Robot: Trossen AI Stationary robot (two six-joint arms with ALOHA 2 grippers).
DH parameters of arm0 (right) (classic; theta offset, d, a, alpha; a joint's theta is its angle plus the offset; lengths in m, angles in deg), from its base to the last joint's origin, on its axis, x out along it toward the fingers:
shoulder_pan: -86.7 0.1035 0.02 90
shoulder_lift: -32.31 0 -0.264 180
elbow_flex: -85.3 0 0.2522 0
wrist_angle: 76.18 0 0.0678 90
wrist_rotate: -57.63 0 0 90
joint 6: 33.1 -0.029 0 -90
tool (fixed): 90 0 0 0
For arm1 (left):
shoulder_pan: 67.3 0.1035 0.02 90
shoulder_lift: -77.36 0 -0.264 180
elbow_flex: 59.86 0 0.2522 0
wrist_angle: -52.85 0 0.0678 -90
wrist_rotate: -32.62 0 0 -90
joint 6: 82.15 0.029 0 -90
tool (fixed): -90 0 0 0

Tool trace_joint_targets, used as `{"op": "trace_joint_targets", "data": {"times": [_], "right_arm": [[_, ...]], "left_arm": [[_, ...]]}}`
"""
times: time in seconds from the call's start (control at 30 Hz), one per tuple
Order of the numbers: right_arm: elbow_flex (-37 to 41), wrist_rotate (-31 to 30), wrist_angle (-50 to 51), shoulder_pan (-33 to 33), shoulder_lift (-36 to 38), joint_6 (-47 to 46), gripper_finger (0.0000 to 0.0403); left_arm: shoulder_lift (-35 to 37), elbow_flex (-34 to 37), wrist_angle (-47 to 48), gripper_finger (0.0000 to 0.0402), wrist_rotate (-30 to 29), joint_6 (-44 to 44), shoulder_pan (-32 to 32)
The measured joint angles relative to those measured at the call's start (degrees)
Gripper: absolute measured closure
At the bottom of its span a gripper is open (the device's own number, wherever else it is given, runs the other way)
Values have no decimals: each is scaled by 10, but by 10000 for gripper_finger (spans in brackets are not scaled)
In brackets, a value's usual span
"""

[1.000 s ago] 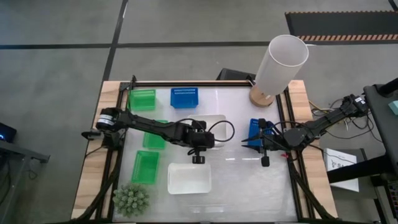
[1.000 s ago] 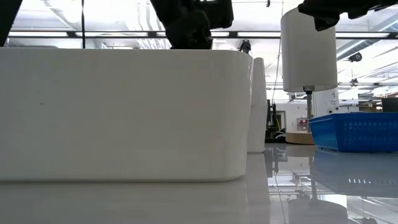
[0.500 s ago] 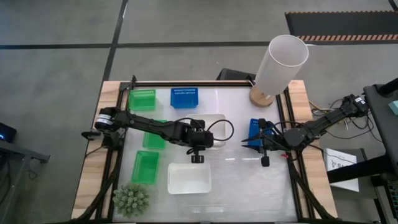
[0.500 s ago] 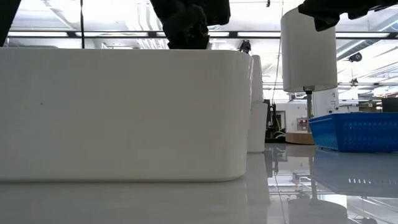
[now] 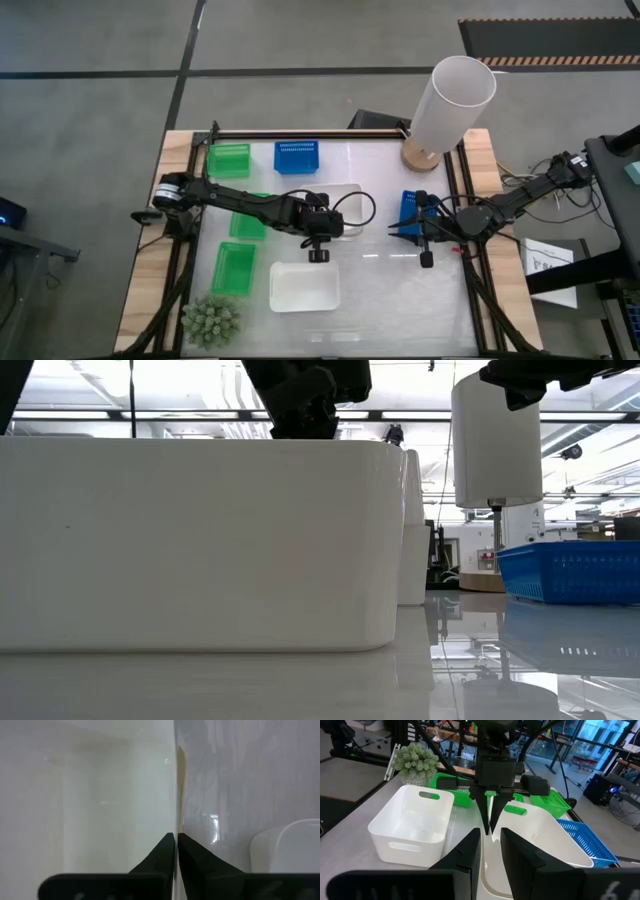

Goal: Stack baskets by color
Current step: Stack the bottom right white bin on the top white bin, then stack the middle green bin on the top green bin

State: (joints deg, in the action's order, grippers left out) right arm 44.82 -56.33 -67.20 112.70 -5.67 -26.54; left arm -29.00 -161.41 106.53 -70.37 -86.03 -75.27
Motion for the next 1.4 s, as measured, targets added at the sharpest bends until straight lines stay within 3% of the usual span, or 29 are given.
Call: {"op": "trace_joint_targets", "data": {"times": [0.3, 0.47, 0.7, 0.83, 1.0, 1.1, 1.23, 1.4], "right_arm": [[0, 0, 0, 0, 0, -2, 335], [0, 0, 4, 0, 0, -7, 335], [4, 0, 5, 0, -5, -26, 335], [9, -2, -3, -2, -26, -50, 335], [9, -66, -5, -3, -78, -105, 335], [9, -74, -42, -17, -118, -119, 335], [9, -59, -106, -49, -173, -112, 341], [9, 18, -155, -102, -237, -104, 367]], "left_arm": [[0, -2, 0, 304, 0, 0, 0], [22, -2, 0, 273, 0, 2, -5], [84, 42, -17, 270, -20, 1, -27], [127, 110, -70, 270, -27, 1, -40], [182, 204, -138, 270, -43, -18, -46], [213, 249, -160, 270, -63, -33, -45], [243, 298, -200, 270, -80, -37, -45], [265, 339, -230, 270, -88, -52, -45]]}}
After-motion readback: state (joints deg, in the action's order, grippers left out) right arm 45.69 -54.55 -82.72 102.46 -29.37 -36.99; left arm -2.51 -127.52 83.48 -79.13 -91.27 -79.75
